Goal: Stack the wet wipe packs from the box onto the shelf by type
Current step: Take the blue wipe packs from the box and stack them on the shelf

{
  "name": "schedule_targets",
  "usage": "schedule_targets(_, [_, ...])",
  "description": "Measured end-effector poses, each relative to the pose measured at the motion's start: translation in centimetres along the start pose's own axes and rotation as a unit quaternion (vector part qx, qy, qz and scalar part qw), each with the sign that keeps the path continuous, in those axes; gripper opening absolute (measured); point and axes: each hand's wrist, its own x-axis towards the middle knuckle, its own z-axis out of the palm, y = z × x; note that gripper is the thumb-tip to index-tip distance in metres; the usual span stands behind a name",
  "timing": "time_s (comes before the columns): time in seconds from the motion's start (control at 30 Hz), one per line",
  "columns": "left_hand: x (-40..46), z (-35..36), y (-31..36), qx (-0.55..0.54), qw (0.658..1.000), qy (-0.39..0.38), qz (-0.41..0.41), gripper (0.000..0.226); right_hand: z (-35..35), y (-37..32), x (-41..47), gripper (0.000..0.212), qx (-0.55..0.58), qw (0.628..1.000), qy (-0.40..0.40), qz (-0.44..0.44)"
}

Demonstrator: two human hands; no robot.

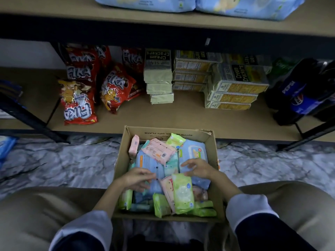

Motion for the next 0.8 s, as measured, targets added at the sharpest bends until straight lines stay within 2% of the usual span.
schedule_targets(0.1, [2.4,-0.3,-0.7,-0.006,0.969,0.221,0.109,0.015,-0.7,0.3,1.6,0.046,-0.055,0.989,0.133,0.032])
schedule_targets(0.13, [3.1,-0.4,-0.9,0.009,0.957,0.264,0.122,0.014,-0.9,0.5,2.3,0.050,-0.072,0.983,0.158,0.053])
schedule_targets(0.2, [4.5,-0.4,-1.4,0.047,0.945,0.300,0.119,0.013,-0.9,0.7,3.3,0.059,-0.076,0.976,0.171,0.108])
schedule_targets(0.33, [6.7,-0.7,-1.7,0.078,0.945,0.302,0.098,0.037,-0.1,1.9,5.2,0.077,-0.015,0.970,0.164,0.179])
schedule_targets(0.5, [8.5,-1.8,-2.1,-0.048,0.965,0.252,0.053,0.055,0.7,2.5,6.6,0.090,-0.044,0.953,0.202,0.221])
schedule_targets(0.63, [9.6,-3.1,-1.9,-0.097,0.978,0.182,0.030,0.070,0.8,2.4,6.8,0.090,-0.053,0.944,0.244,0.216])
schedule_targets(0.73, [10.0,-2.8,-2.0,-0.071,0.979,0.192,0.020,0.076,1.2,2.5,6.6,0.085,-0.045,0.941,0.267,0.203])
schedule_targets(0.8, [10.1,-2.5,-1.9,-0.064,0.976,0.206,0.022,0.072,1.7,2.4,6.5,0.086,-0.028,0.943,0.262,0.202])
